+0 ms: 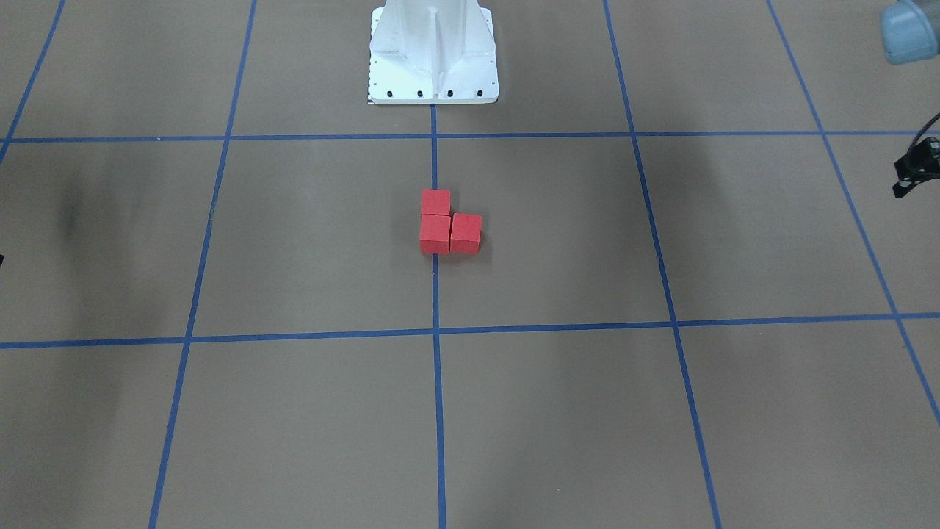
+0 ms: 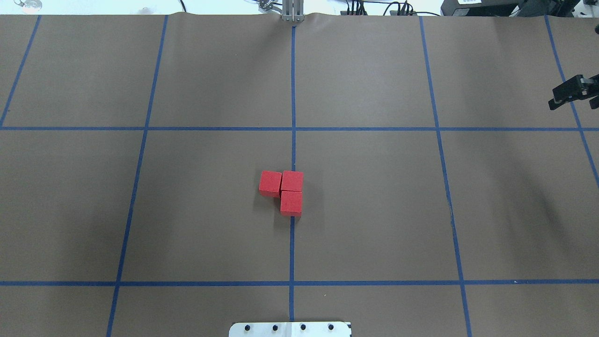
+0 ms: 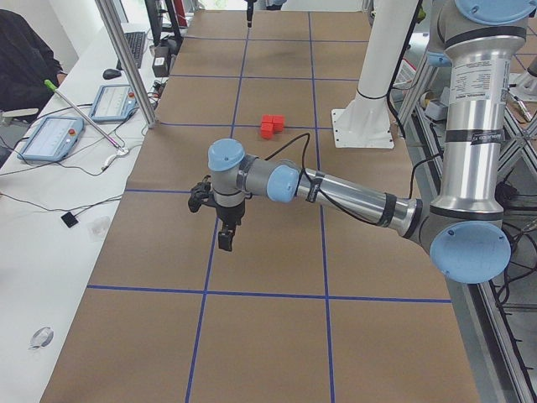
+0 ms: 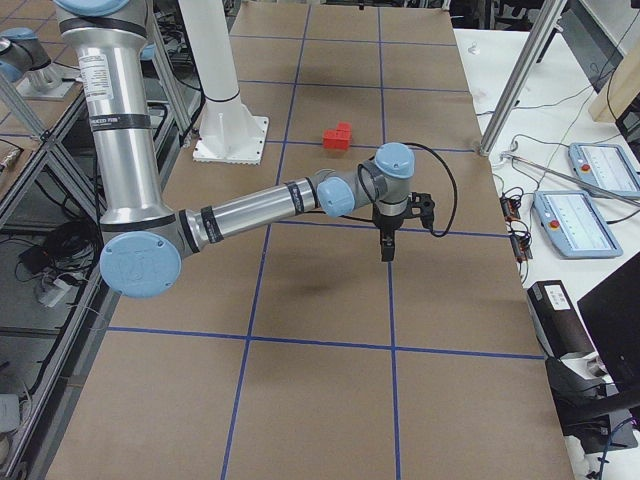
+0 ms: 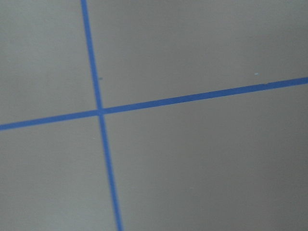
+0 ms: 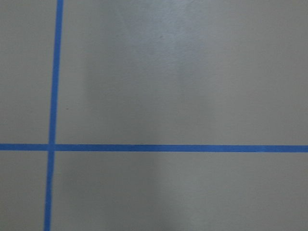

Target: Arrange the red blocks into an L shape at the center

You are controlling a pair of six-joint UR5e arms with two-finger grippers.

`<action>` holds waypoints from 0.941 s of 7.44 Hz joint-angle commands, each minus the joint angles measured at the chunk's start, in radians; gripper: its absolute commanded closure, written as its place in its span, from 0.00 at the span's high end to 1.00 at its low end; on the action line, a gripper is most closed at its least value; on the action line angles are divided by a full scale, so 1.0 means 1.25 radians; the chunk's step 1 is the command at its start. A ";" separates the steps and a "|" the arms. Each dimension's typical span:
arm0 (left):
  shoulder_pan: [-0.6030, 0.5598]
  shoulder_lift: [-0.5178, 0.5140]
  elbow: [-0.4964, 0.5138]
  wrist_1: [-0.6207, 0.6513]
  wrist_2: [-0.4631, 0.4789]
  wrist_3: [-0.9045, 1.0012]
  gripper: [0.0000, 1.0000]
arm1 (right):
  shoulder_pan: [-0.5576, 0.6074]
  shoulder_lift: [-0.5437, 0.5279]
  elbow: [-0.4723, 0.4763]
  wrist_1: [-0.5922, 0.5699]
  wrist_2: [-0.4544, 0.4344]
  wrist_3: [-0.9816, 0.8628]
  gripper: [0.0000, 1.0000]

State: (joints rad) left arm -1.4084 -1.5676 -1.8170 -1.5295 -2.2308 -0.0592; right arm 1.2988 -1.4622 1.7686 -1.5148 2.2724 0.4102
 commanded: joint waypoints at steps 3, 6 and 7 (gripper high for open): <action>-0.076 -0.017 0.084 0.001 -0.154 0.038 1.00 | 0.033 -0.020 0.003 -0.040 0.003 -0.090 1.00; -0.075 -0.020 0.085 0.001 -0.153 0.039 1.00 | 0.062 -0.040 0.006 -0.040 0.004 -0.145 1.00; -0.075 -0.021 0.084 0.001 -0.152 0.040 1.00 | 0.063 -0.041 0.006 -0.037 0.004 -0.145 1.00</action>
State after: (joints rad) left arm -1.5017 -1.5915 -1.7110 -1.5279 -2.4214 -0.0100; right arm 1.3724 -1.5103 1.7752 -1.5640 2.2778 0.2349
